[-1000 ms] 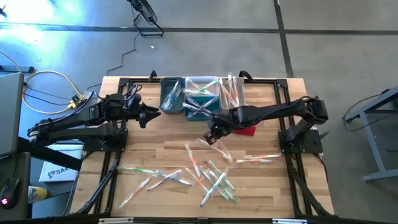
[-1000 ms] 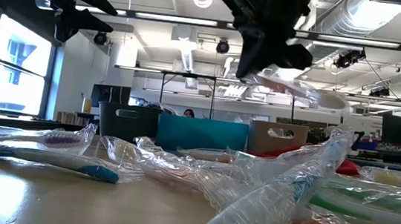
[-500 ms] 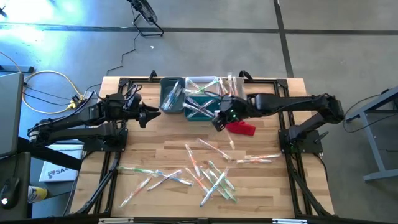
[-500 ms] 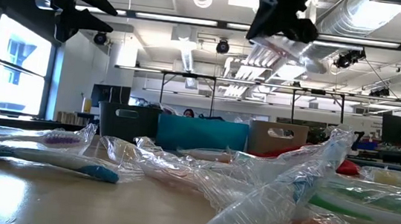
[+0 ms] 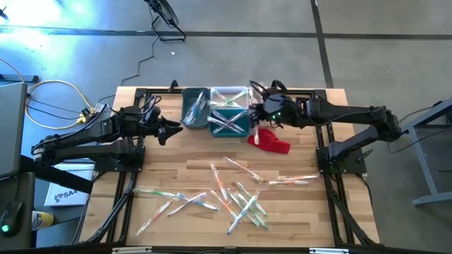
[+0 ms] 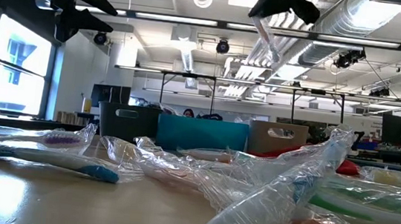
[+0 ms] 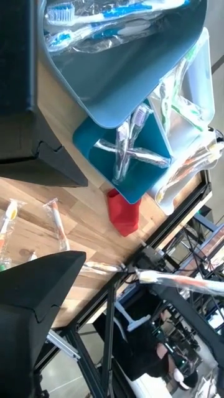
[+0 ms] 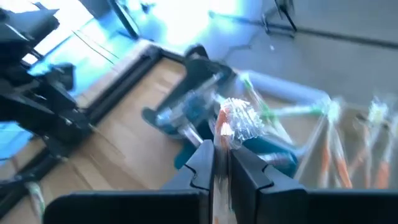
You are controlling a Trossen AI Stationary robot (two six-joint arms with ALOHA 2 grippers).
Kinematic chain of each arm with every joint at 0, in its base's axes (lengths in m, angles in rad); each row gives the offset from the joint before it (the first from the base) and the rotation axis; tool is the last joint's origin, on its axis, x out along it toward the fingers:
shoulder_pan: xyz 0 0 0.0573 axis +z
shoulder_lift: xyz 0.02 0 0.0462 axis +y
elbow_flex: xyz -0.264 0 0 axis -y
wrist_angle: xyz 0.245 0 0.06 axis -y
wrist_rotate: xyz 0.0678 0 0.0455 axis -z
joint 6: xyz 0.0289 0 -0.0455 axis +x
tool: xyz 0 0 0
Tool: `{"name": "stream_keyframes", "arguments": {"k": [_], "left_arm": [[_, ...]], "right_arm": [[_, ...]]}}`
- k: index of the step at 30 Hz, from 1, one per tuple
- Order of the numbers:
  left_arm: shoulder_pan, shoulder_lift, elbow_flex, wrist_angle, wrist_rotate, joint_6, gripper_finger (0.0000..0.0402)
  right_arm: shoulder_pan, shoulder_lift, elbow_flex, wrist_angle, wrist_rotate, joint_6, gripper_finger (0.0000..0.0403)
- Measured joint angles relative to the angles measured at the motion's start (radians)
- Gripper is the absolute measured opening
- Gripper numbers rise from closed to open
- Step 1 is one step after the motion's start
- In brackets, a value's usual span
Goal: Pick & Place Toothbrushes
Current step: Put the orange toothbrush into the white bin
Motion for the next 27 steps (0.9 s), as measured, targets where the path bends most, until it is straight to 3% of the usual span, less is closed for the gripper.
{"name": "stream_keyframes", "arguments": {"k": [5,22,27], "left_arm": [[0.0,0.0,0.0,0.0,0.0,0.0,0.0175],[0.0,0.0,0.0,0.003,0.0,0.0,0.0175],[0.0,0.0,0.0,0.076,-0.017,0.0,0.0175]], "right_arm": [[-0.013,0.002,0.0,0.05,-0.048,-0.049,0.002],[-0.013,0.004,0.0,0.048,-0.051,-0.051,0.002],[-0.024,0.004,0.0,0.078,-0.054,-0.069,0.002]]}}
